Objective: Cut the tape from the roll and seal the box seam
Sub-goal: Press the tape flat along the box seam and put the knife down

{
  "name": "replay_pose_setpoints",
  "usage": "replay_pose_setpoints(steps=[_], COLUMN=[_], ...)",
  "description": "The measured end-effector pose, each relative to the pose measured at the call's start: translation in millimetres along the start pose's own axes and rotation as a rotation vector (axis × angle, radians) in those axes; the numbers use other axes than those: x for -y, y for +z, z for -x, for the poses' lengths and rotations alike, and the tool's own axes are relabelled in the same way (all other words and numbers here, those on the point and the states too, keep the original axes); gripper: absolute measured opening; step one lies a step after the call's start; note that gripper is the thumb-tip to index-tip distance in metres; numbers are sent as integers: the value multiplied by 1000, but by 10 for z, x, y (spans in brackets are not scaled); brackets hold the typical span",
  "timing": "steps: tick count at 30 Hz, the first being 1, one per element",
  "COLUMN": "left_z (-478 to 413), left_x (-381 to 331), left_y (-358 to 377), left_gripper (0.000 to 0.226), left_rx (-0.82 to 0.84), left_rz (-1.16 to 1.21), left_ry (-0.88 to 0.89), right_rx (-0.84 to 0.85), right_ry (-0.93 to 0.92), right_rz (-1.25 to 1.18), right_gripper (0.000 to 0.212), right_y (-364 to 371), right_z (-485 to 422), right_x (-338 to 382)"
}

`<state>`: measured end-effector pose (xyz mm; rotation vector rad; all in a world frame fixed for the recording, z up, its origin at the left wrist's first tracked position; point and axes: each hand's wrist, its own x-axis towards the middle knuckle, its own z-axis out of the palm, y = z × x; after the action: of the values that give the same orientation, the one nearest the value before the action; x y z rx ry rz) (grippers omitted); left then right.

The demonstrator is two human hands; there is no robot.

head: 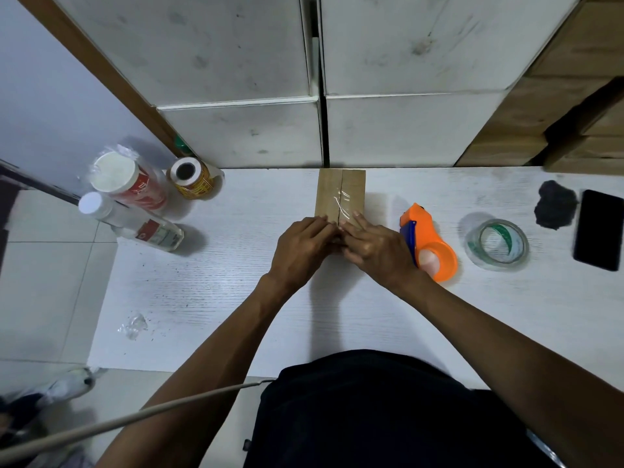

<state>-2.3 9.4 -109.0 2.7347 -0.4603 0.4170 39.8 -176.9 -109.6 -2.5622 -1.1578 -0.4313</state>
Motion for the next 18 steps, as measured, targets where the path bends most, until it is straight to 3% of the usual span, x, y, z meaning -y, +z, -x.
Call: replay_pose_setpoints(steps=[4,8,10,14,18], left_z=[14,3,-24,-63,-32], left_x=[-16,-39,-52,5,143], left_y=[27,6,-35,-149,-285], left_gripper=[21,24,21,21,24], left_rx=[-45,-26,22,96,135], left_rz=[-14,12,22,15,-22], left_ry=[-23,-46,-67,-141,-158], right_rx=[56,209,227,152,279], right_ry=[15,24,168,712,808], right_rz=[-80,-143,-213,-472,-212], right_gripper=[38,70,80,76,69], right_y=[33,9,-7,-70,-35], right_z=[110,208,318,710,855], right_x=[-64,-84,10,197,136])
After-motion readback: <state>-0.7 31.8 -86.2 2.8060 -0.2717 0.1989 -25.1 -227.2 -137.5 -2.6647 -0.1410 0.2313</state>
